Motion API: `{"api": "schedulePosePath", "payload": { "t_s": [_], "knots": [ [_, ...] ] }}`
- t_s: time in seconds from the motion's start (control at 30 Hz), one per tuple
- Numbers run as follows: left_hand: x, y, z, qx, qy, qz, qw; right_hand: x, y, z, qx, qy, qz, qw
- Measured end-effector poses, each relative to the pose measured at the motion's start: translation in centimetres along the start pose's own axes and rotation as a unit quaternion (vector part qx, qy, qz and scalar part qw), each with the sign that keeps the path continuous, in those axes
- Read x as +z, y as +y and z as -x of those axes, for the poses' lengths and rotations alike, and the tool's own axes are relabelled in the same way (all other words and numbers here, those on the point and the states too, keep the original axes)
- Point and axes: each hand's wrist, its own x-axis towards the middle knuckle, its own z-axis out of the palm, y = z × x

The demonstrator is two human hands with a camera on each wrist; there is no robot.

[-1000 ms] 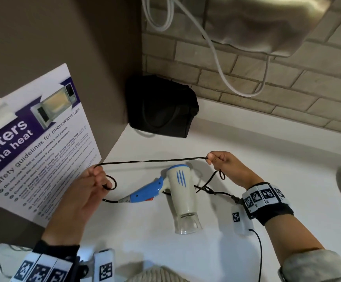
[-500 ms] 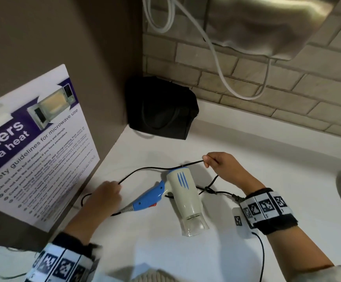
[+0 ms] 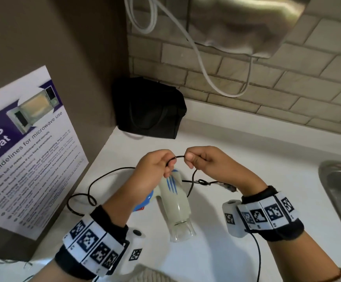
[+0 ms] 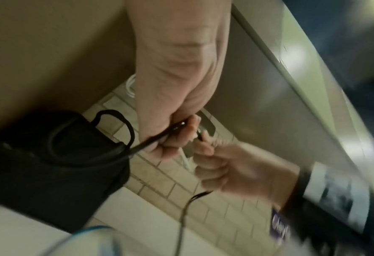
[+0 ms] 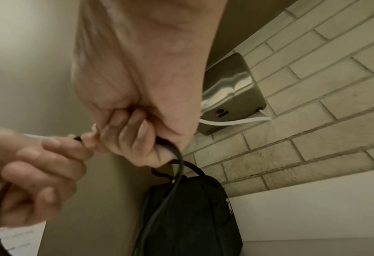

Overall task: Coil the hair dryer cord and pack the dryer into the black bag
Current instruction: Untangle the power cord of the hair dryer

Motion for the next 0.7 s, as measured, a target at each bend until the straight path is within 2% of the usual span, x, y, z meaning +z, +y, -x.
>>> {"api": "schedulePosePath", "payload": {
  "t_s": [0.17, 0.4, 0.57, 0.7],
  "knots": [
    [-1.2, 0.4, 0.4, 0.006, 0.011, 0.088, 0.996, 0.1, 0.9, 0.1, -0.01, 0.012, -0.029, 0.999],
    [-4.5, -1.5, 0.7, -0.034, 0.084, 0.175, 0.98, 1.1, 4.1, 0.4, 0.025, 0.017, -0.1, 0.995],
    [-6.8, -3.8, 0.6, -0.064, 0.145, 0.267, 0.951, 2.0, 6.6, -0.3, 0.052, 0.032, -0.127, 0.99],
    [-8.9, -6.0, 0.5, -0.109, 0.175, 0.393, 0.896, 2.0, 8.8, -0.4, 0.08, 0.063, -0.139, 0.985]
  ]
}}
